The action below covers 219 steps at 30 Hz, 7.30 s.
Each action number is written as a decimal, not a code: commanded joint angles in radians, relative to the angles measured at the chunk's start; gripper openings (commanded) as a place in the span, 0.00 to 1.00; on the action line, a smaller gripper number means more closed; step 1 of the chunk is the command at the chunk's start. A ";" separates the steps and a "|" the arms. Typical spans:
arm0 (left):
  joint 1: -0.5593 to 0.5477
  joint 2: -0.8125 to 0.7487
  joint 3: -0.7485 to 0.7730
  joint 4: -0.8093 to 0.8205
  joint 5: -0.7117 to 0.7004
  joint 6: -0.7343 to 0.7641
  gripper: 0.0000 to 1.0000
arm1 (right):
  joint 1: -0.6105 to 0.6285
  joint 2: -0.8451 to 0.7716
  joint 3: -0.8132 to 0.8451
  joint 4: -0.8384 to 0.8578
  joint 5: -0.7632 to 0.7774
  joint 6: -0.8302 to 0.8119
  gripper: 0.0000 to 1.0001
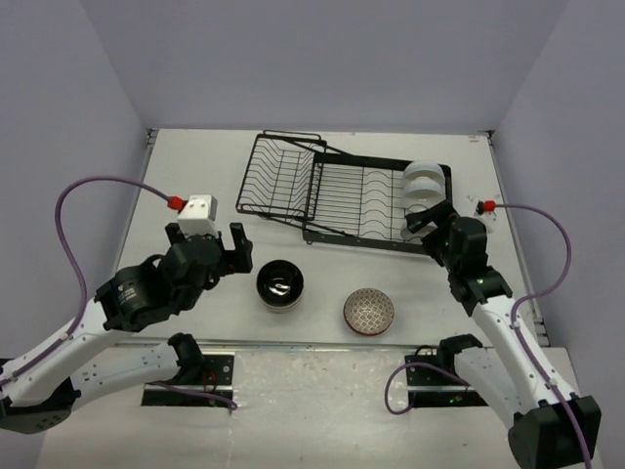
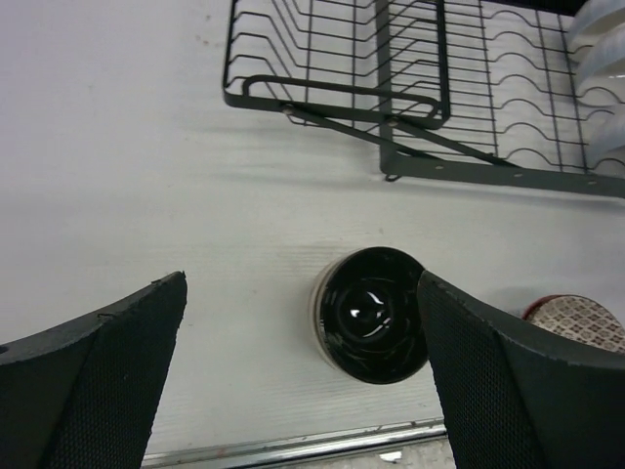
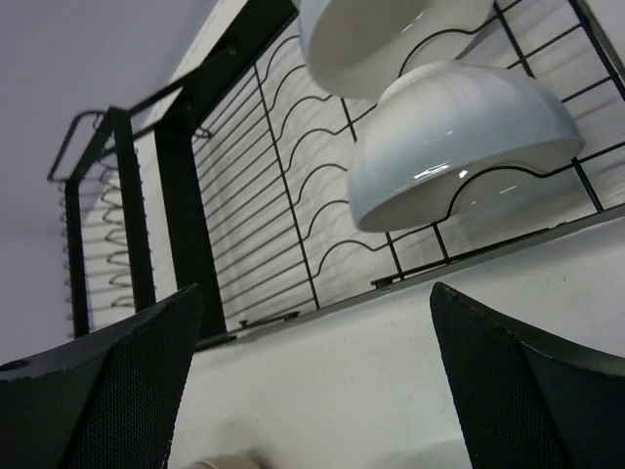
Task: Unload the bowls from the dish rack
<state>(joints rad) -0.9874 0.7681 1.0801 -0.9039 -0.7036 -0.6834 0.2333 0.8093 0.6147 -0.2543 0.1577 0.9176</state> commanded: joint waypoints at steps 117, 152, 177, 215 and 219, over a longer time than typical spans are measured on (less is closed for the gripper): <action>0.231 -0.343 -0.328 0.365 0.147 0.335 1.00 | 0.035 0.877 0.496 -0.056 0.125 -0.355 0.00; 0.231 -0.323 -0.324 0.358 0.145 0.340 1.00 | 0.069 0.484 0.223 0.127 0.146 -0.445 0.00; 0.231 -0.245 -0.207 0.402 0.245 0.209 1.00 | 0.139 0.427 0.319 0.178 -0.079 -0.746 0.00; 0.256 0.884 0.517 0.353 0.618 0.082 1.00 | 0.405 0.361 0.309 0.127 -0.429 -1.168 0.00; 0.256 0.899 0.520 0.332 0.630 0.130 1.00 | 0.428 0.396 0.364 0.073 -0.390 -1.175 0.00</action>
<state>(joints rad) -0.7296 1.6672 1.5539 -0.5396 -0.1009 -0.6254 0.6422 1.1934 0.8768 -0.1997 -0.2943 -0.2207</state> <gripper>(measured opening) 0.997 0.046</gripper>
